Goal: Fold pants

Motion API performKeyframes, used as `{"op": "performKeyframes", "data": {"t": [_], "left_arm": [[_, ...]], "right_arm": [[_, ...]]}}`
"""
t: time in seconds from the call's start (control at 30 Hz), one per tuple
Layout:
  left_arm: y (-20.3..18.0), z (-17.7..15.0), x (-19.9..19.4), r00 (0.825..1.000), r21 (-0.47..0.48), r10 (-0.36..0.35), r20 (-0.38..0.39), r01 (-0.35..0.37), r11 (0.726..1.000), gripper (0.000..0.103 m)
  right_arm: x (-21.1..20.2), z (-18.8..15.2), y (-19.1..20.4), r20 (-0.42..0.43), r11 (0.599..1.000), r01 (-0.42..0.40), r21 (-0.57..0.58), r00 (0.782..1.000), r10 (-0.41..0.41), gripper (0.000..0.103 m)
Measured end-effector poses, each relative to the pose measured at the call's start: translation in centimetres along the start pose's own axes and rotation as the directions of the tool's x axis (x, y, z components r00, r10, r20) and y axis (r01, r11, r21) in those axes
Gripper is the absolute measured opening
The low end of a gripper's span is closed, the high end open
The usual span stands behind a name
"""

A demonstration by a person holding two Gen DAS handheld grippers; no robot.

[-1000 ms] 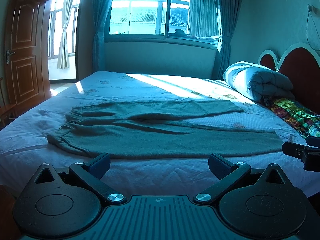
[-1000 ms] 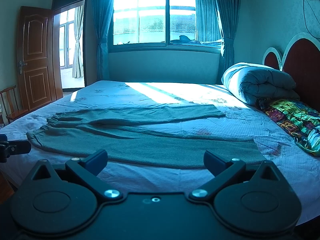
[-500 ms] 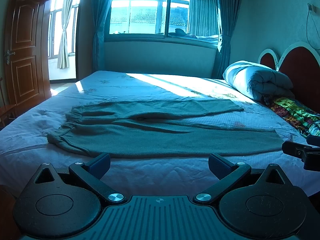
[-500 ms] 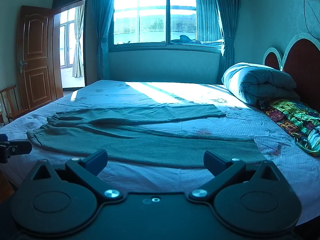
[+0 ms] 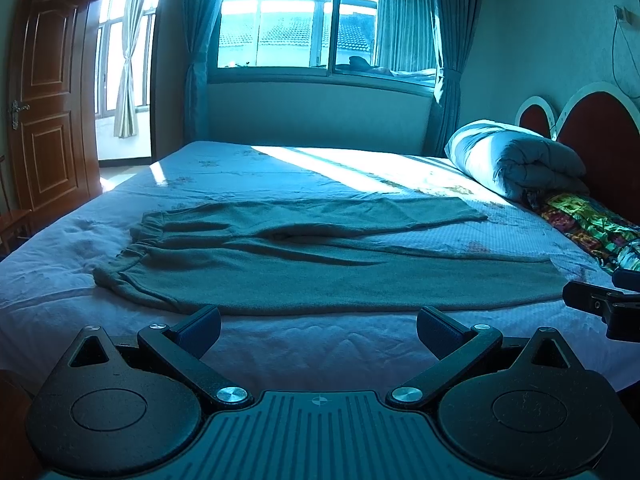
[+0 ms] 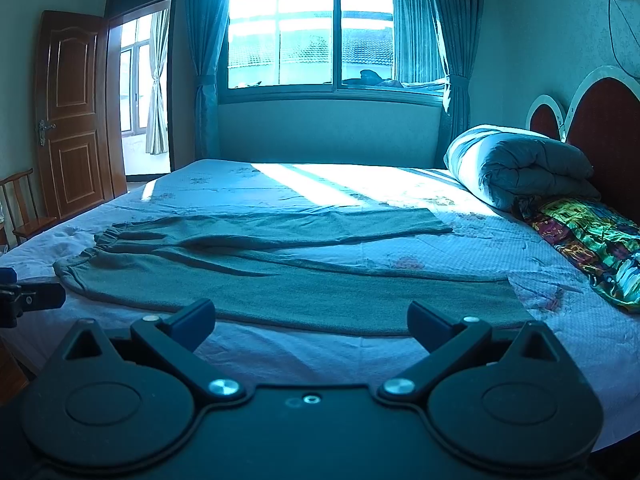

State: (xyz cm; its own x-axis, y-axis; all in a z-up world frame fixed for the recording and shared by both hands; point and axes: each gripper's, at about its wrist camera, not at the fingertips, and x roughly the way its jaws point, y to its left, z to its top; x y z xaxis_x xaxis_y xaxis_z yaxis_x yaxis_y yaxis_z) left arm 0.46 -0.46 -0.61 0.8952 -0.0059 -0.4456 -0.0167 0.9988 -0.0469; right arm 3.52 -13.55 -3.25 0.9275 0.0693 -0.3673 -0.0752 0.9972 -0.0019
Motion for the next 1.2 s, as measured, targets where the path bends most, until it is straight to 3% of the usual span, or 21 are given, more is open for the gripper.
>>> {"op": "performKeyframes", "data": {"t": [0.97,1.1,1.2], "left_arm": [[0.5,0.1,0.5,1.0,-0.017,0.002,-0.025,-0.002,1.0,0.103],[2.6,1.4,2.5,1.0,-0.053,-0.006,-0.028,0.004,0.999,0.103],[5.1,3.0,5.2,0.998,-0.066,0.059,-0.023,-0.06,0.996,0.103]], "right_arm": [[0.0,0.2,0.2,-0.008,1.0,-0.015,-0.017,1.0,0.015,0.097],[1.0,2.6,-0.4,0.04,0.997,-0.07,-0.038,0.997,0.072,0.097],[3.9,4.8,-1.3,0.026,0.991,-0.132,0.001,0.991,0.132,0.097]]}}
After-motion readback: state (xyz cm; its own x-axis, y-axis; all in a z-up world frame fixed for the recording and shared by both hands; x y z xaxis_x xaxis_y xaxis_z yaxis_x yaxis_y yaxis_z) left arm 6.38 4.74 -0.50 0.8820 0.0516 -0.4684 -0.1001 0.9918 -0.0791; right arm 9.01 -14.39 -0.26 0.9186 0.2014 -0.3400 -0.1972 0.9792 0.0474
